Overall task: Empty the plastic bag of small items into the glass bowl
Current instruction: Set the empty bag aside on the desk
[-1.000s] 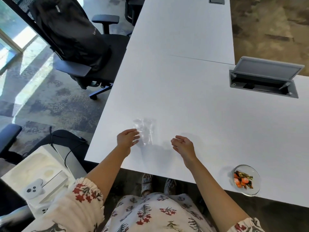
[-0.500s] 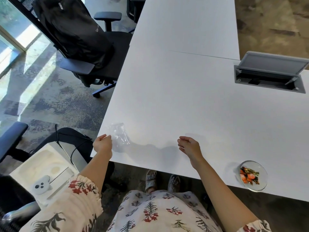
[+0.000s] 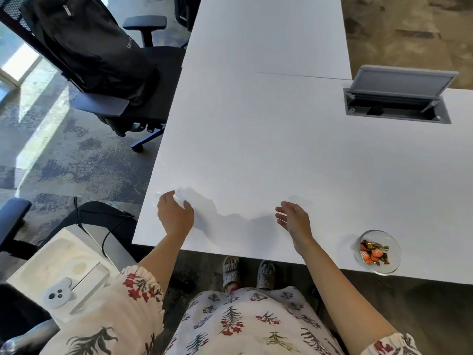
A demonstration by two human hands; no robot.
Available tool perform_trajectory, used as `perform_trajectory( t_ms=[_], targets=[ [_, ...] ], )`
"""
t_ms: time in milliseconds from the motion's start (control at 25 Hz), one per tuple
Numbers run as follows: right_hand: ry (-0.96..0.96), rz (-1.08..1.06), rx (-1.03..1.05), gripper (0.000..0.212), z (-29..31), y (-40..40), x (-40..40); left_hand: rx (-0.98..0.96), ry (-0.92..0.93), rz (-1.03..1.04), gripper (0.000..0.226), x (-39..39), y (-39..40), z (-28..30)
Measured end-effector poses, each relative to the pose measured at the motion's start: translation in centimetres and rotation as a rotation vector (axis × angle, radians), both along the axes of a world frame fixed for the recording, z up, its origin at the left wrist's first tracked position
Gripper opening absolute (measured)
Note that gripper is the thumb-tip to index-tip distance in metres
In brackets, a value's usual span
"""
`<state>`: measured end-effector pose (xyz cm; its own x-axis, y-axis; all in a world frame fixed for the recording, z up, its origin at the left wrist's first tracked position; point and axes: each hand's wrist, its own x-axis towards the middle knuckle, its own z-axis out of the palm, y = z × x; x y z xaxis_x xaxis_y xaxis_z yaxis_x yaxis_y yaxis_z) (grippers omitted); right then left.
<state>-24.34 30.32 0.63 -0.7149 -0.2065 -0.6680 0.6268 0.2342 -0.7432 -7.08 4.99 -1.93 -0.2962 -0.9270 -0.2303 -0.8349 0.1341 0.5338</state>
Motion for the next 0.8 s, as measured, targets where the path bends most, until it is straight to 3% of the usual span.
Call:
perform_trajectory(
  t_ms=[480, 720, 800],
  targets=[
    [0.300, -0.414, 0.168, 0.038, 0.6, 7.6, -2.7, 0.078, 0.234, -0.584, 0.053, -12.0, 12.4, 1.7],
    [0.331, -0.667, 0.245, 0.045, 0.5, 14.5, -4.9, 0.232, 0.362, -0.697, 0.044, -16.8, 20.1, 2.1],
    [0.327, -0.762, 0.273, 0.048, 0.4, 17.1, -5.4, 0.362, 0.378, -0.693, 0.041, -18.2, 22.7, 2.3]
  ],
)
